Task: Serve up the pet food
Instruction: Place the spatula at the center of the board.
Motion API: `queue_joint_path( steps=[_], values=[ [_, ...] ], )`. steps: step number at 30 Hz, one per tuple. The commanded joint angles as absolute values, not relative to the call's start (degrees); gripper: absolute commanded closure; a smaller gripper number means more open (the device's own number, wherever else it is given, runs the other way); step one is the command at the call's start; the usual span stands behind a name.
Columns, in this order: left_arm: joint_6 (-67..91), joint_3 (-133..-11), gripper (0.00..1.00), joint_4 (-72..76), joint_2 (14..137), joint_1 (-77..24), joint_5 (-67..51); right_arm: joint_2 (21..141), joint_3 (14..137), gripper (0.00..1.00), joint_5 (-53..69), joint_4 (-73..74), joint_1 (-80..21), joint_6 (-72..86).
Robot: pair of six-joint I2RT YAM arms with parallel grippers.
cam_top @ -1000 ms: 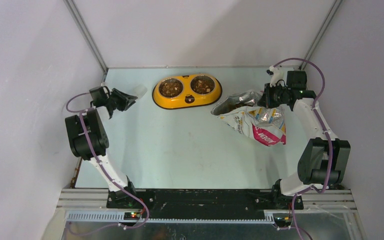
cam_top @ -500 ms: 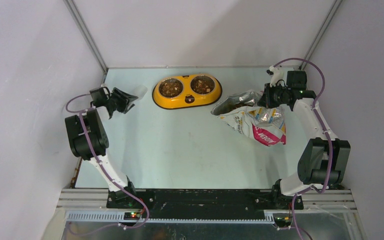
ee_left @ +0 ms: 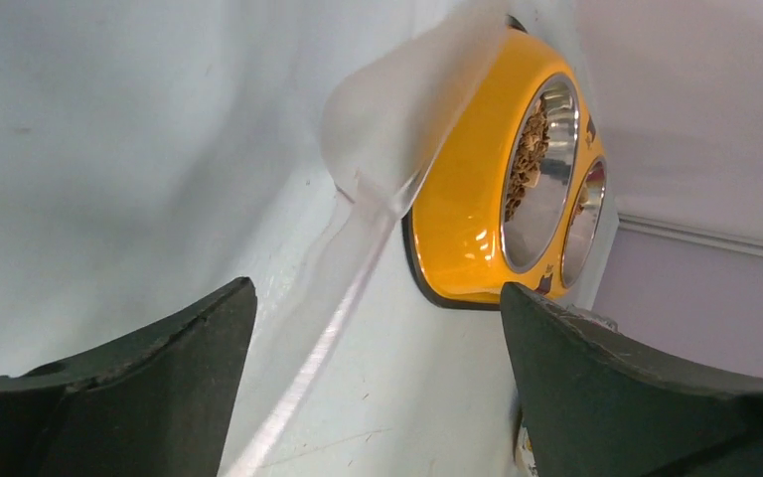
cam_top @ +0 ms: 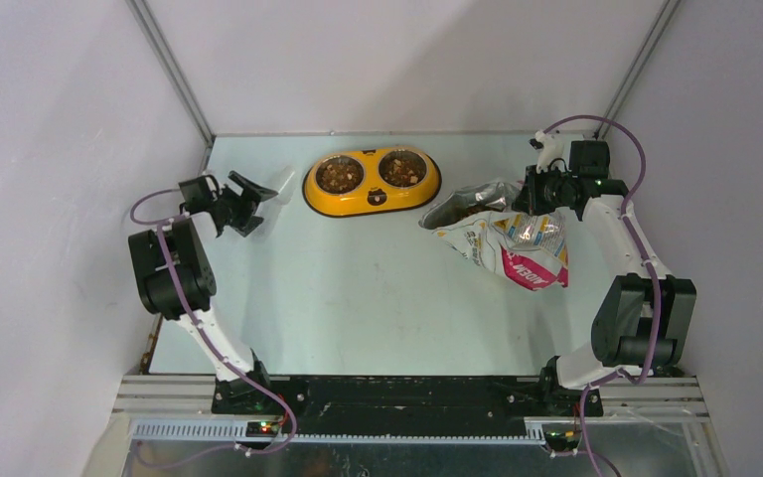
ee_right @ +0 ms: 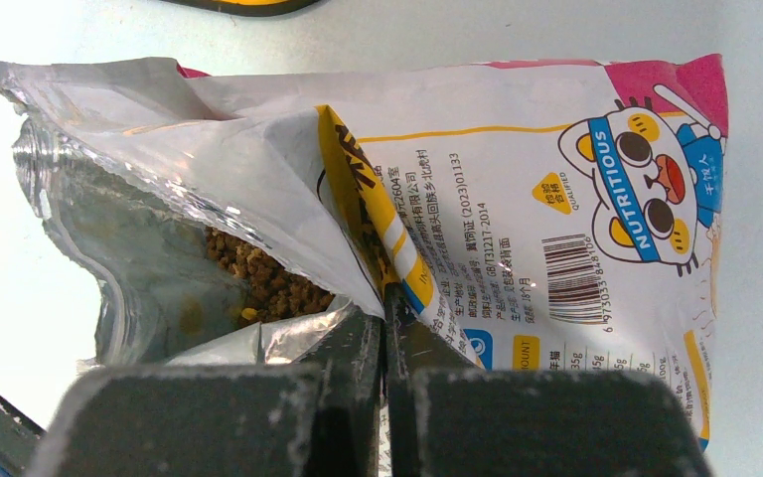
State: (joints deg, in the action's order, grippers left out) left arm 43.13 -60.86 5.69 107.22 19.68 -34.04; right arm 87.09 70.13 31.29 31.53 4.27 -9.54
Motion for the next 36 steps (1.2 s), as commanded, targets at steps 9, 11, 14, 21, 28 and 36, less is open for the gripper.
queue_joint_path(
  steps=[9, 11, 14, 21, 28, 36],
  values=[
    [39.87, -60.27, 0.0, 2.71, 99.65, 20.64, -33.58, 83.89, 70.86, 1.0, 29.07, 35.15, 5.82, -10.1],
    [39.26, -60.7, 0.0, 2.61, 98.23, 20.69, -33.87, 82.5, 70.84, 1.0, 29.97, 35.13, 5.72, -10.23],
    [38.03, -61.56, 0.0, 2.54, 95.32, 20.52, -35.48, 80.17, 70.84, 1.0, 29.84, 34.88, 4.57, -10.98],
    [26.8, -69.24, 0.0, -5.49, 91.94, 14.92, -40.8, 77.73, 74.36, 1.0, 25.69, 36.56, -0.72, -12.39],
    [1.17, -83.33, 0.0, -23.06, 93.16, 3.14, -42.3, 77.32, 85.13, 1.0, 22.27, 43.78, -9.63, -16.13],
    [-23.09, -90.94, 0.0, -32.4, 92.67, -7.68, -44.54, 76.22, 97.96, 1.0, 21.09, 54.57, -17.69, -20.75]
  ],
)
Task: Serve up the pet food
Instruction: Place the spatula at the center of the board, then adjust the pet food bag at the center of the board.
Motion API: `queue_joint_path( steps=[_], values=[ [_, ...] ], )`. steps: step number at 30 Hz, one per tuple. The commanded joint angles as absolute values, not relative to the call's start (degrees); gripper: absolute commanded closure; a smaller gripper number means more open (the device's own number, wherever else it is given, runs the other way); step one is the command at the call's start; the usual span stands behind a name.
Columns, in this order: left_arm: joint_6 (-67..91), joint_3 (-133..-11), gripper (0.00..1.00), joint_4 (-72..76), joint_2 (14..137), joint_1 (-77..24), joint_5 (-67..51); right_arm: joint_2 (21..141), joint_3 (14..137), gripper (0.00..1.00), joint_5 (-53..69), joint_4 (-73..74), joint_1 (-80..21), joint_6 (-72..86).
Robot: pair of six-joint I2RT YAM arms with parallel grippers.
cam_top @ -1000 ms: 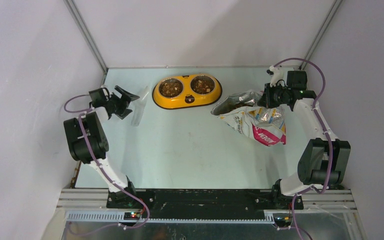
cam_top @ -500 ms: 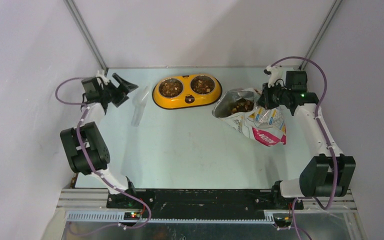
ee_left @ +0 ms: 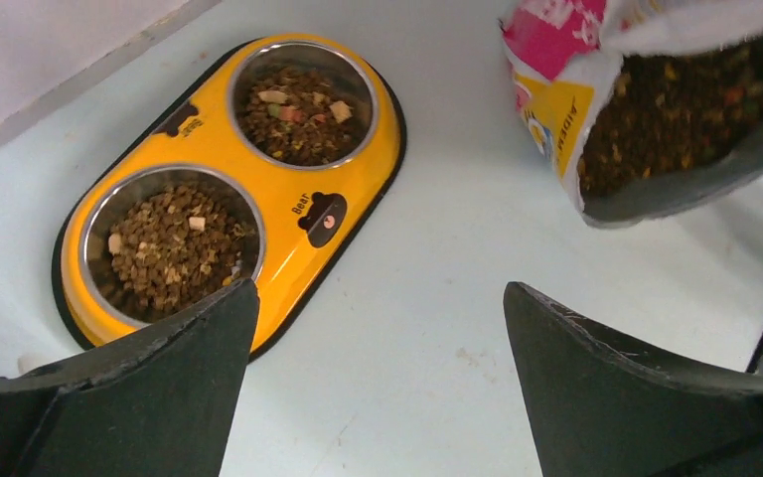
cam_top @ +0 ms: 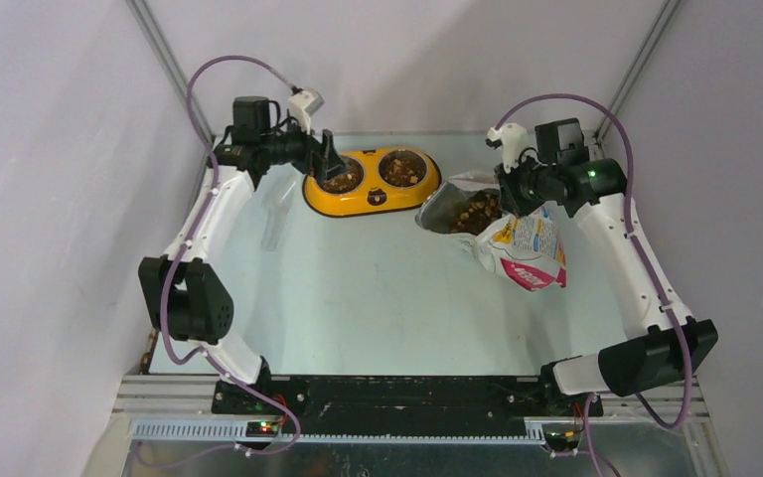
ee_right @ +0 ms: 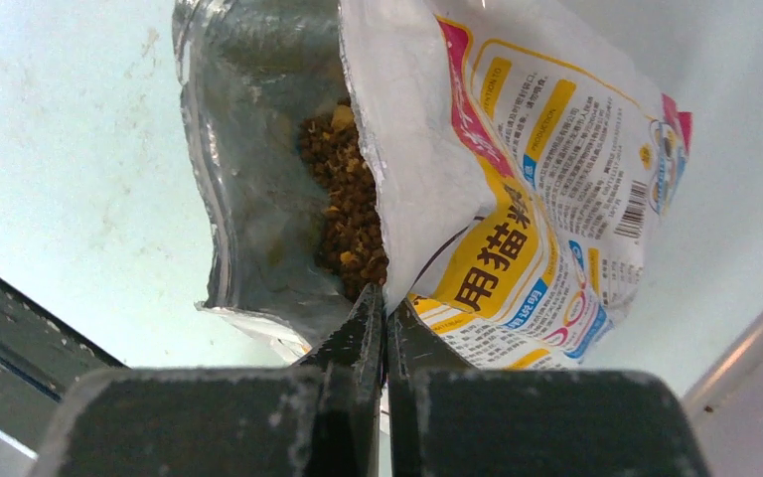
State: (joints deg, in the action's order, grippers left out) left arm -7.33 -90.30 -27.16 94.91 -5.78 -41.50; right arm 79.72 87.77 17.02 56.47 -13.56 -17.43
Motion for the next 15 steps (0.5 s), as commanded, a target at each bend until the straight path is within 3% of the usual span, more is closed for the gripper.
queue_joint_path(
  steps=[1, 9, 15],
  values=[
    [-26.87, -90.63, 0.0, -32.93, 91.3, -8.5, -45.24, 75.74, 98.42, 1.0, 21.05, 55.06, -18.86, -21.34],
    [-47.53, -89.21, 0.01, -38.47, 85.12, -20.84, -41.88, 72.06, 99.44, 1.0, 22.98, 58.35, -19.93, -24.97],
    [-56.55, -94.87, 0.05, -45.26, 88.69, -28.47, -43.6, 70.23, 99.19, 1.0, 26.34, 59.67, -14.2, -27.5]
  ],
)
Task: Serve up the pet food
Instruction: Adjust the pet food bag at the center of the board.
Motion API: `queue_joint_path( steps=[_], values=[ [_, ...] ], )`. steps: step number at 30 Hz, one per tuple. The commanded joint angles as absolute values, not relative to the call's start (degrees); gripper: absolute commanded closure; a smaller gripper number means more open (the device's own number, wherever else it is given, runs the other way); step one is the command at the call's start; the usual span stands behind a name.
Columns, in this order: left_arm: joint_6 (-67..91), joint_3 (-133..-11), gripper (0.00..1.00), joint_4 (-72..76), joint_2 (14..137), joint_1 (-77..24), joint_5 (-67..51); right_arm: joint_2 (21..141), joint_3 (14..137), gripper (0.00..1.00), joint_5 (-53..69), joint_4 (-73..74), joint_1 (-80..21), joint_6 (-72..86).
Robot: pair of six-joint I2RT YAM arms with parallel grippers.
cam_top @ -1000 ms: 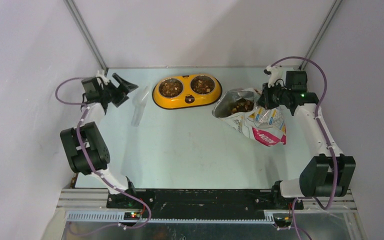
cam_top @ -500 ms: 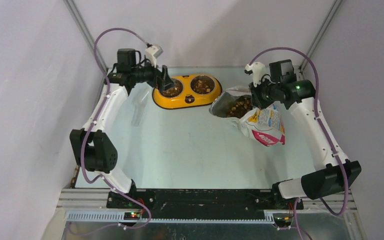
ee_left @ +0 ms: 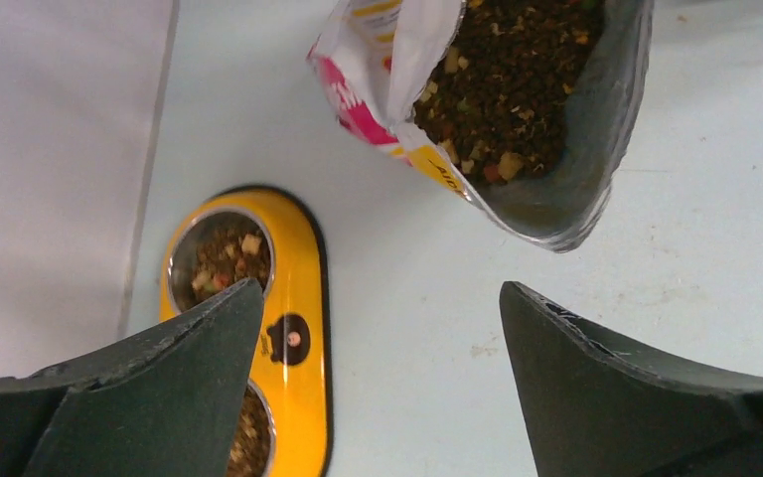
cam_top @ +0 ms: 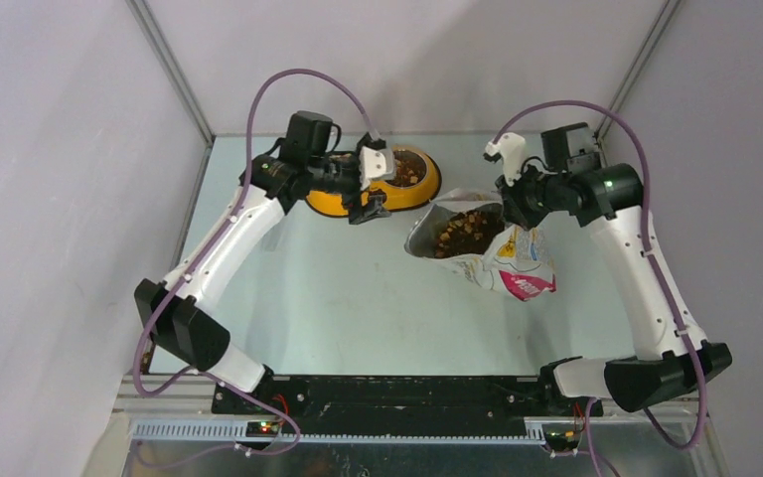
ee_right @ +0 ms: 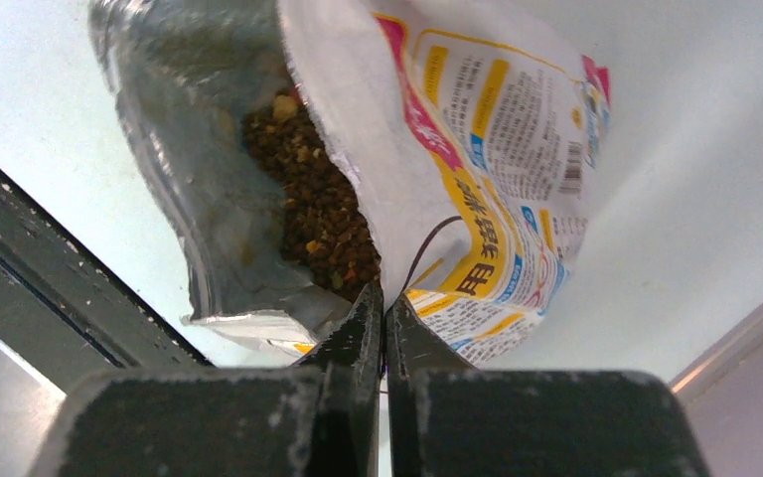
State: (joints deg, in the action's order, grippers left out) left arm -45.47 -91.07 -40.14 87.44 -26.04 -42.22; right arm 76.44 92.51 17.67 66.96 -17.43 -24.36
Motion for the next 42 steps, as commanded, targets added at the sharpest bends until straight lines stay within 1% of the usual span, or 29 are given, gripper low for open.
queue_joint_path(
  steps=[1, 8, 11, 15, 20, 21, 28, 30, 34, 35, 40, 42],
  values=[
    [-58.46, -96.18, 0.06, -46.05, 89.91, -29.18, -43.42, 70.16, 99.17, 1.0, 28.14, 60.02, -12.14, -28.52],
    [-71.07, -104.52, 0.12, -51.66, 96.98, -35.17, -41.9, 70.25, 97.11, 1.0, 36.24, 64.25, -4.61, -32.9],
    [-74.94, -108.42, 0.14, -53.35, 100.65, -37.53, -41.23, 70.84, 96.26, 1.0, 36.96, 64.37, -3.41, -32.75],
    [-80.56, -112.08, 0.18, -57.56, 104.02, -40.3, -41.45, 71.52, 95.88, 1.0, 37.07, 63.2, -2.67, -31.25],
    [-86.45, -112.88, 0.33, -61.16, 106.4, -42.58, -40.97, 72.18, 95.97, 1.0, 37.12, 62.08, -2.12, -30.0],
    [-86.91, -112.73, 0.35, -61.17, 106.55, -43.03, -40.61, 72.3, 96.15, 1.0, 37.25, 62.06, -1.98, -29.78],
    [-87.77, -111.99, 0.4, -60.44, 107.58, -44.36, -40.16, 72.78, 95.36, 1.0, 39.41, 62.05, -0.92, -29.61],
    [-87.54, -112.01, 0.42, -60.15, 107.84, -45.04, -39.31, 73.24, 94.71, 1.0, 40.66, 62.07, -0.59, -29.61],
    [-85.44, -112.45, 0.52, -58.92, 108.65, -46.04, -38.29, 73.51, 93.25, 1.0, 42.21, 61.74, -0.53, -29.78],
    [-85.08, -112.65, 0.55, -58.5, 108.94, -46.34, -37.79, 73.44, 92.99, 1.0, 42.32, 61.68, -0.53, -29.95],
    [-83.73, -113.11, 0.6, -57.61, 109.46, -47.37, -36.27, 73.7, 92.0, 1.0, 42.59, 61.97, 1.39, -30.55],
    [-82.76, -113.26, 0.65, -57.12, 109.74, -47.8, -35.56, 73.61, 91.82, 1.0, 42.7, 62.05, 1.59, -30.75]
  ],
)
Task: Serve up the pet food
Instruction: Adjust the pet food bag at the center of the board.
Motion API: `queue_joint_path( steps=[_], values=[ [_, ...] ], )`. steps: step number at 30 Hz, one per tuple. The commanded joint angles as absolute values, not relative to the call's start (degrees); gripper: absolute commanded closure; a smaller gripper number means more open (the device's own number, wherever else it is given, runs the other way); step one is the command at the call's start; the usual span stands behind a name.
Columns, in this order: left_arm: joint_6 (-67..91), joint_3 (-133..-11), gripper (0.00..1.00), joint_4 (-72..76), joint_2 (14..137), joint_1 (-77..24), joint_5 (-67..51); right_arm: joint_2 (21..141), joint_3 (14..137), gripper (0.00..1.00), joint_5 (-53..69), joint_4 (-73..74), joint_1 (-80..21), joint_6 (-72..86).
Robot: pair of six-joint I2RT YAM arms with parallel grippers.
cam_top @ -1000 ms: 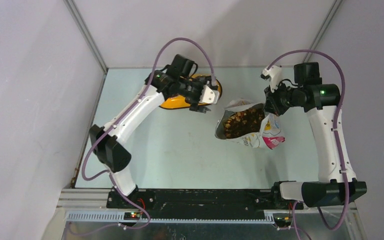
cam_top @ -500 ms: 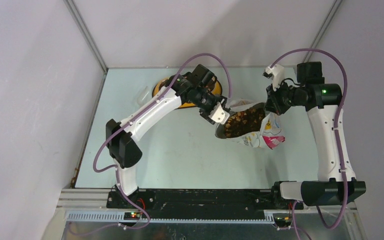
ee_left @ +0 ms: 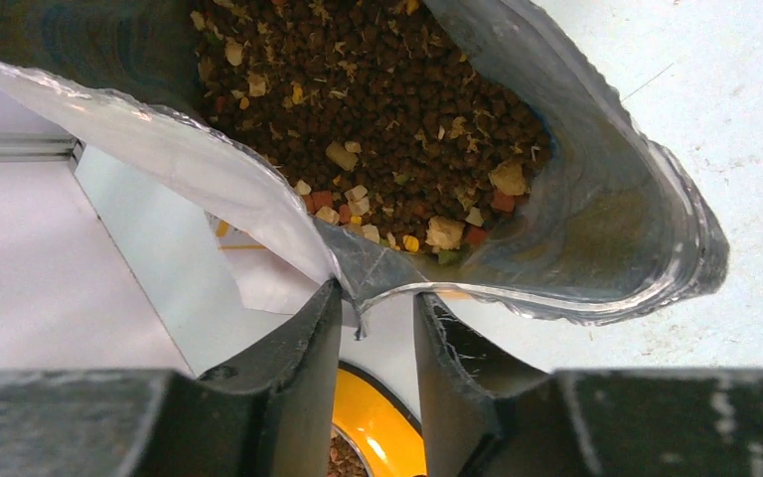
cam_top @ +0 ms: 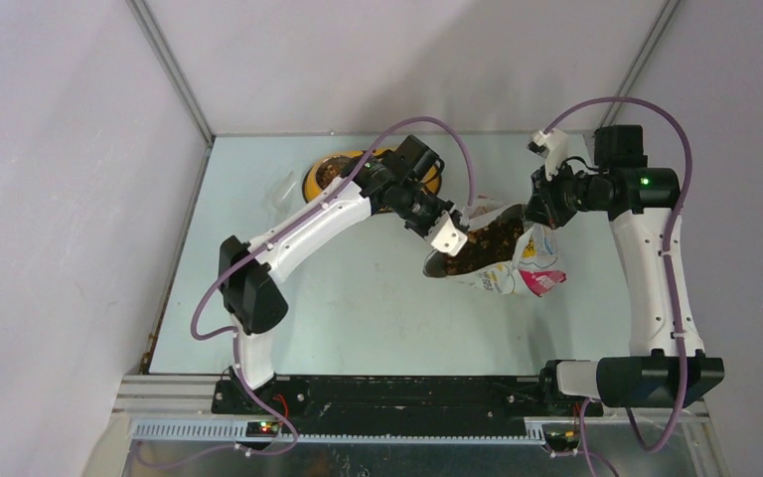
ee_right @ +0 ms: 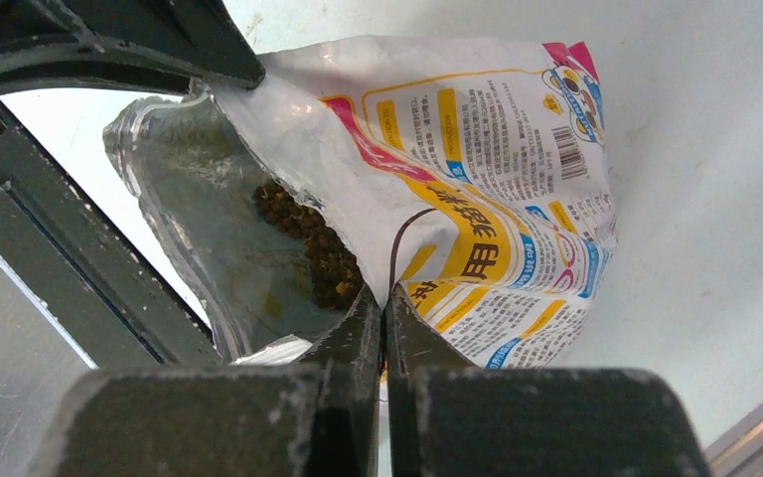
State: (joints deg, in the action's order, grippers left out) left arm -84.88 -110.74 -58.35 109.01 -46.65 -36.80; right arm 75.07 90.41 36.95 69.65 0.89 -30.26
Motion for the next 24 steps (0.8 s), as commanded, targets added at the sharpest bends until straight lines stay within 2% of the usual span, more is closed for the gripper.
queue_joint_path(
  steps=[1, 2, 4, 6, 13, 16, 17, 18, 19, 20, 21, 23, 24],
  values=[
    [-82.32, -113.28, 0.71, -56.73, 109.94, -47.89, -34.97, 73.56, 91.71, 1.0, 42.71, 62.01, 1.67, -30.75],
    [-82.07, -113.29, 0.76, -56.53, 110.03, -48.21, -34.62, 73.47, 91.64, 1.0, 42.76, 61.98, 1.85, -30.87],
    [-80.85, -113.35, 0.93, -55.7, 110.28, -48.43, -33.24, 73.32, 91.51, 1.0, 42.8, 61.97, 2.11, -31.04],
    [-78.79, -113.56, 0.99, -53.99, 110.38, -48.51, -32.71, 73.37, 91.5, 1.0, 42.76, 62.11, 2.23, -31.17],
    [-63.25, -113.6, 1.0, -42.53, 110.47, -47.24, -27.28, 72.87, 92.05, 1.0, 40.3, 63.17, 2.46, -31.87],
    [-54.68, -114.73, 1.0, -36.49, 111.0, -45.45, -26.55, 72.15, 93.46, 0.57, 38.5, 65.45, 2.46, -32.52],
    [-53.18, -115.46, 1.0, -35.91, 111.4, -44.61, -26.48, 71.89, 93.62, 0.47, 37.62, 65.68, 2.46, -32.54],
    [-50.85, -117.15, 1.0, -35.72, 112.33, -44.28, -26.6, 71.32, 93.87, 0.41, 37.09, 65.97, 2.46, -32.53],
    [-49.72, -118.12, 1.0, -35.91, 112.94, -43.74, -26.71, 70.72, 93.96, 0.26, 35.9, 66.03, 2.46, -32.37],
    [-47.48, -119.84, 1.0, -35.97, 114.15, -43.54, -26.63, 70.38, 94.31, 0.21, 35.27, 66.36, 2.42, -32.27],
    [-46.41, -120.74, 1.0, -36.02, 114.73, -43.21, -26.48, 69.76, 94.53, 0.09, 33.91, 66.58, 2.38, -32.04],
    [-43.14, -122.86, 1.0, -35.67, 116.4, -43.0, -25.95, 68.29, 95.0, 0.02, 31.85, 67.68, 1.97, -32.45],
    [-40.95, -124.1, 1.0, -35.37, 117.39, -42.94, -25.76, 67.5, 94.59, 0.01, 31.26, 68.64, 1.69, -33.06]
  ],
)
